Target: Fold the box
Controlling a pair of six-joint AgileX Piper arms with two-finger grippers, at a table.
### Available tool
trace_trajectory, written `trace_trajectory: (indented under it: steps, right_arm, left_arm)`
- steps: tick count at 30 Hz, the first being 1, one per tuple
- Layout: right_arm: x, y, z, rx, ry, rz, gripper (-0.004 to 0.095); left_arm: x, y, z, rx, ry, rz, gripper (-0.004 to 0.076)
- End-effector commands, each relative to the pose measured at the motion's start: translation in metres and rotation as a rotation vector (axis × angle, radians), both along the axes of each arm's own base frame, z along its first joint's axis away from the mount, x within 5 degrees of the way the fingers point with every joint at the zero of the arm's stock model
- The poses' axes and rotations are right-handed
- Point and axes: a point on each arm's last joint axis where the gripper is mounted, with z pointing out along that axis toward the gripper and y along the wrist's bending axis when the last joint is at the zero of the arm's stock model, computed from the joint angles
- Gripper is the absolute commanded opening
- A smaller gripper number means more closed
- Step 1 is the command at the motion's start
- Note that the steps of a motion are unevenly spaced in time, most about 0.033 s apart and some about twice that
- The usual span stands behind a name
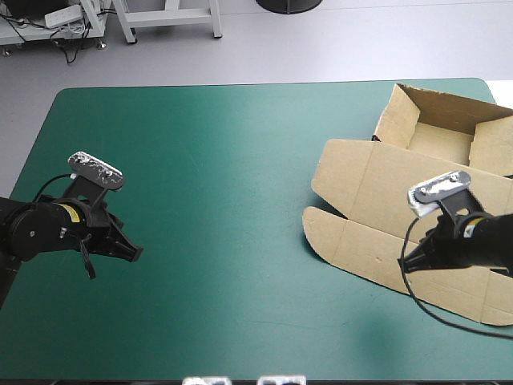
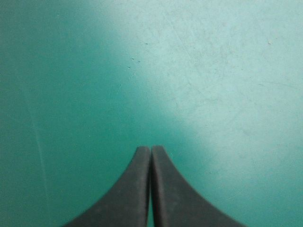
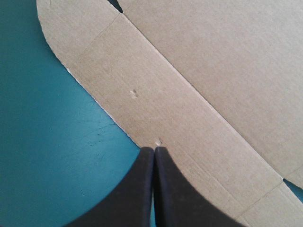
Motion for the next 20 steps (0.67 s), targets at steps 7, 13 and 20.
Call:
trace_trajectory:
  steps: [7,13,20]
  right_arm:
    - [-0.029,-0.009,0.009,-0.017,-0.088,-0.053,-0.002]
    - [-0.029,-0.009,0.008,-0.016,-0.072,-0.058,-0.002]
    - [-0.029,-0.009,0.008,0.013,-0.065,-0.1,-0.002]
  left_arm:
    - [-0.011,-0.005,0.009,-0.082,0.024,-0.01,-0.0009]
    - [-0.012,-0.009,0.009,-0.128,0.036,-0.022,-0.0009]
    - [-0.012,-0.009,0.009,-0.125,0.035,-0.027,-0.0009]
